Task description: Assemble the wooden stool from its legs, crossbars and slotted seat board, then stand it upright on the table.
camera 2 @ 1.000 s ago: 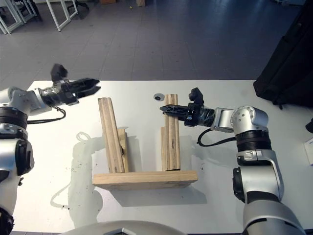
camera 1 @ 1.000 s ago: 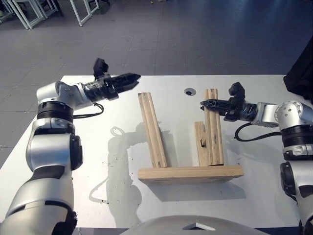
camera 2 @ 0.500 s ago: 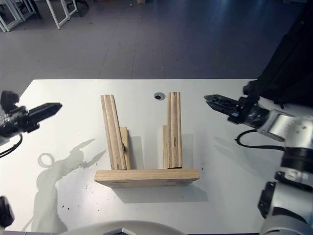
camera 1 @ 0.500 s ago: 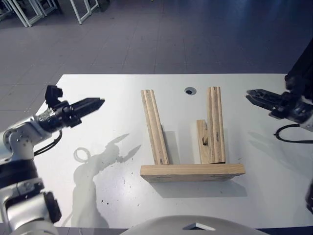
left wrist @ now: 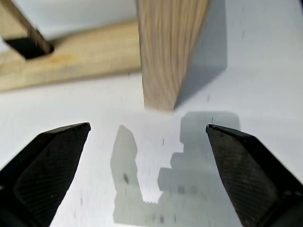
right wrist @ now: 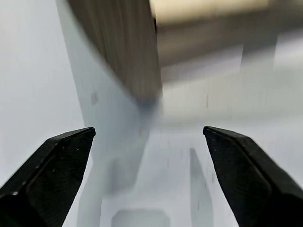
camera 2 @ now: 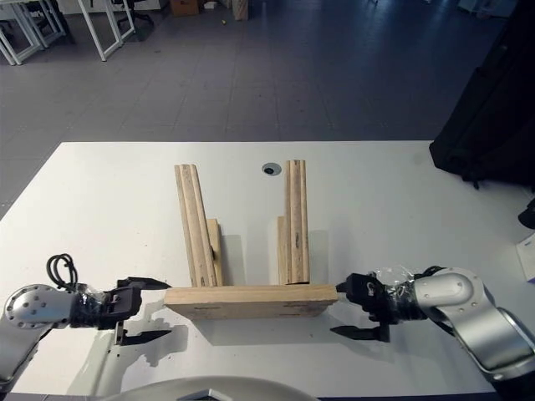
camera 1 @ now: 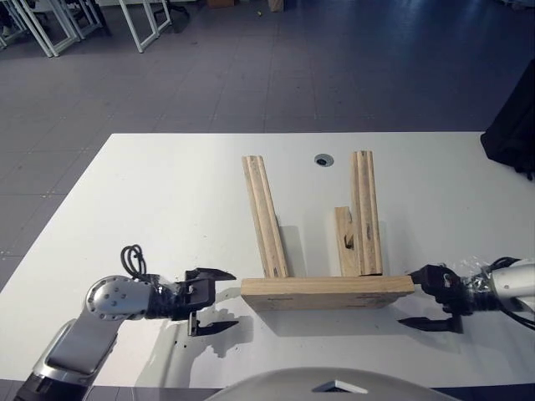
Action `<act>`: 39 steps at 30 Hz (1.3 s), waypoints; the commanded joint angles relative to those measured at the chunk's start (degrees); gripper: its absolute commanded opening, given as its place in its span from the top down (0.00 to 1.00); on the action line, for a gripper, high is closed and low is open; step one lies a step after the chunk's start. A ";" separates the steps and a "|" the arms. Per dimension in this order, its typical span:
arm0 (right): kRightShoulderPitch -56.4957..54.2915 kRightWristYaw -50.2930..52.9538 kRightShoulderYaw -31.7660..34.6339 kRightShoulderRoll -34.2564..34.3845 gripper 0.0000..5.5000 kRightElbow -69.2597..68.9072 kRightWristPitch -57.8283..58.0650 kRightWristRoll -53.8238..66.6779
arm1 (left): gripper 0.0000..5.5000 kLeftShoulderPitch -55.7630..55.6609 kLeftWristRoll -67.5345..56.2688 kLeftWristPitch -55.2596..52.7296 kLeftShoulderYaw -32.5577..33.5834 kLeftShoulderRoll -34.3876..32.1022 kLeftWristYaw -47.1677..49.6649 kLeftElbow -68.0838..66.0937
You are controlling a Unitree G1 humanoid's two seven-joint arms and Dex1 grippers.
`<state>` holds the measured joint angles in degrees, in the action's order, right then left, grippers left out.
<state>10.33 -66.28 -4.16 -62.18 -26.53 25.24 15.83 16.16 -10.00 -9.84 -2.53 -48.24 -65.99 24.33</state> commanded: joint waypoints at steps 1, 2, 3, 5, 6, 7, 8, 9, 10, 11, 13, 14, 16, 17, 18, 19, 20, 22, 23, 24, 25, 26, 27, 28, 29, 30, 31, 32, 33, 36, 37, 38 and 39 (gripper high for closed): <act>-5.16 2.29 -1.62 3.15 0.23 -4.38 4.94 2.19 | 0.18 -4.88 -3.38 -5.88 -1.59 2.67 2.93 2.83; -5.96 2.47 -1.72 3.66 0.22 -5.09 6.32 3.07 | 0.21 -5.98 -4.49 -7.49 -1.68 3.57 3.80 2.84; -6.55 2.32 -1.96 3.88 0.26 -5.49 7.74 4.00 | 0.23 -6.97 -7.15 -9.87 -1.43 4.37 3.88 2.95; -7.26 2.29 -2.59 4.22 0.32 -5.94 9.46 4.87 | 0.30 -8.03 -10.81 -13.45 -1.23 4.84 3.67 3.49; -7.71 2.18 -2.97 4.37 0.36 -5.95 10.11 5.29 | 0.33 -8.25 -11.61 -14.62 -1.44 4.69 3.69 3.75; -8.33 2.15 -3.05 4.58 0.39 -6.23 11.62 6.50 | 0.36 -8.27 -11.92 -15.10 -1.47 4.07 3.44 3.75; -8.85 2.00 -3.05 4.68 0.42 -6.41 13.10 7.64 | 0.39 -8.26 -12.25 -15.43 -1.42 3.41 2.96 3.63; -9.32 2.00 -3.01 4.59 0.45 -6.33 14.29 8.25 | 0.42 -8.25 -12.76 -15.79 -1.09 2.68 2.31 3.29; -9.79 2.08 -3.00 4.50 0.49 -5.91 15.47 8.84 | 0.45 -8.31 -13.15 -16.14 -0.86 2.16 1.92 3.05; -10.21 2.02 -2.97 4.39 0.51 -5.39 16.54 9.33 | 0.46 -8.62 -13.60 -16.65 -0.69 1.71 1.75 2.79; -11.25 2.57 -2.24 4.93 0.59 -4.71 19.82 11.69 | 0.53 -9.31 -14.79 -17.82 -0.50 1.13 1.60 2.39; -12.11 2.85 -1.63 5.44 0.62 -4.59 21.64 13.21 | 0.56 -9.85 -15.12 -18.16 -0.43 1.05 1.70 2.08; -14.71 3.02 -0.98 6.30 0.66 -4.47 23.40 15.37 | 0.62 -11.23 -15.02 -17.87 -0.14 1.62 2.86 1.30; -16.26 3.19 -1.02 6.80 0.67 -4.39 23.85 16.02 | 0.65 -12.10 -15.12 -17.82 0.02 2.20 3.66 1.11; -17.79 3.69 -1.26 7.48 0.67 -4.42 23.70 16.04 | 0.67 -13.14 -15.34 -17.57 0.20 3.21 4.80 1.39; -19.59 4.64 -1.71 8.65 0.67 -4.86 22.33 15.14 | 0.67 -14.66 -16.42 -18.32 0.48 4.07 5.71 2.45; -21.00 5.80 -1.93 9.89 0.68 -5.48 20.98 14.39 | 0.68 -15.99 -17.36 -18.90 0.86 4.95 6.66 3.49; -24.62 9.23 0.00 14.57 0.68 -6.26 25.34 18.91 | 0.68 -18.62 -19.48 -21.31 1.92 6.42 8.90 6.09; -25.92 10.95 1.28 16.60 0.68 -6.92 26.05 20.47 | 0.68 -19.61 -19.16 -23.27 2.37 7.05 11.36 7.21; -26.94 12.33 2.08 17.40 0.68 -8.21 28.27 21.60 | 0.68 -20.97 -20.17 -27.30 2.83 7.31 13.47 8.68; -27.46 13.37 2.83 17.90 0.68 -9.86 29.12 22.00 | 0.68 -22.15 -21.08 -29.82 3.57 7.99 15.34 10.05; -28.41 14.32 3.54 18.06 0.68 -11.05 32.77 23.24 | 0.68 -23.39 -22.09 -31.18 4.60 8.78 16.28 11.24; -29.42 15.00 3.80 18.20 0.68 -11.73 35.65 23.85 | 0.68 -24.68 -23.75 -33.12 5.55 9.35 16.43 11.74; -31.17 15.35 4.15 18.78 0.68 -11.46 38.94 24.85 | 0.68 -26.28 -26.87 -38.19 6.45 8.92 15.78 11.40; -32.88 14.62 4.55 19.07 0.68 -10.91 41.97 26.62 | 0.68 -27.71 -30.27 -43.33 7.05 8.01 14.12 10.87; -34.58 13.83 5.60 19.74 0.68 -10.15 45.02 29.14 | 0.68 -28.77 -32.75 -48.33 7.15 6.45 12.36 10.75; -35.98 13.60 6.22 19.97 0.68 -9.75 47.56 30.27 | 0.68 -29.54 -34.22 -51.62 7.21 5.56 11.30 10.79; -37.27 13.42 6.93 20.38 0.68 -9.28 50.33 31.65 | 0.68 -30.58 -36.28 -55.10 7.80 5.35 11.01 10.65; -38.46 12.97 7.87 21.34 0.68 -8.38 54.17 33.95 | 0.68 -31.58 -38.60 -58.05 8.77 5.76 11.26 10.39; -42.82 9.95 11.56 23.35 0.68 -2.37 65.09 44.81 | 0.68 -36.84 -49.90 -70.30 11.90 6.85 8.10 5.45; -44.77 9.61 11.56 21.96 0.68 1.61 66.57 50.79 | 0.68 -38.82 -52.05 -73.73 13.24 7.34 7.32 3.36; -47.09 9.10 10.56 19.46 0.68 5.82 67.19 57.60 | 0.68 -40.89 -53.95 -77.78 14.05 6.93 5.63 1.30; -49.56 8.60 8.84 16.74 0.68 10.35 67.26 64.72 | 0.68 -42.71 -57.15 -80.47 14.99 6.31 4.14 -1.29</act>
<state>-28.83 -56.33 5.22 -51.60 -28.16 89.31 52.27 -18.38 -48.97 -78.45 11.93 -50.42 -60.70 28.53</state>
